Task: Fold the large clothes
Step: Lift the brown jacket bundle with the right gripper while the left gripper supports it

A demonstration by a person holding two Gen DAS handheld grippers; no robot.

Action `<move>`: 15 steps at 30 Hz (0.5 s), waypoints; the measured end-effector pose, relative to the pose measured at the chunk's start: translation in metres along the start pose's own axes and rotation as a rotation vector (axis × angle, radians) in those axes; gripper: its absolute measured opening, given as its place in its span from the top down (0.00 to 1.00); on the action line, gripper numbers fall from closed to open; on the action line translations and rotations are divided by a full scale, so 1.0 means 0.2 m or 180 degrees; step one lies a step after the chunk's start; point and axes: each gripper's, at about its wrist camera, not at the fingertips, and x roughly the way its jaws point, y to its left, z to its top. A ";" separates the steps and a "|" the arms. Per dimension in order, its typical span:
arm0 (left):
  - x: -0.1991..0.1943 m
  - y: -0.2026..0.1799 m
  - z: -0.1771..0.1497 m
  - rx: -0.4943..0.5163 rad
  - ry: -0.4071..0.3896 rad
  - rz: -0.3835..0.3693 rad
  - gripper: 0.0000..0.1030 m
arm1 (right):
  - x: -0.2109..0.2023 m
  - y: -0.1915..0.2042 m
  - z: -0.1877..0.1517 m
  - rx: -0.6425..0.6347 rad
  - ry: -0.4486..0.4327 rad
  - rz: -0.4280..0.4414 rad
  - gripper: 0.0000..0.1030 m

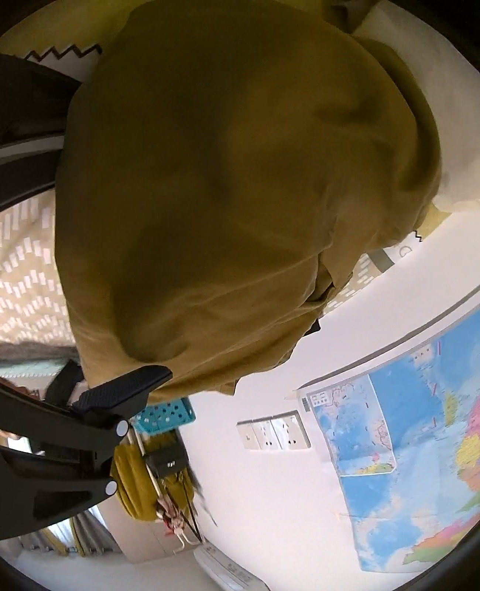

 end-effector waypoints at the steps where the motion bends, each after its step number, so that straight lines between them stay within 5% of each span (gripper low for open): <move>1: 0.00 -0.01 0.00 0.0024 -0.0020 0.0050 0.29 | -0.02 -0.02 -0.01 0.0038 -0.0034 -0.0041 0.26; 6: 0.02 -0.03 0.05 0.0209 -0.0131 0.0226 0.28 | -0.09 -0.04 0.03 0.0105 -0.0450 -0.0222 0.20; 9: 0.07 -0.01 0.09 0.0329 -0.0062 0.0174 0.17 | -0.06 -0.07 0.07 0.0215 -0.0640 -0.0237 0.15; 15: 0.11 -0.01 0.14 0.0082 -0.0005 0.0195 0.15 | 0.02 -0.03 0.10 0.0180 -0.0999 -0.0336 0.08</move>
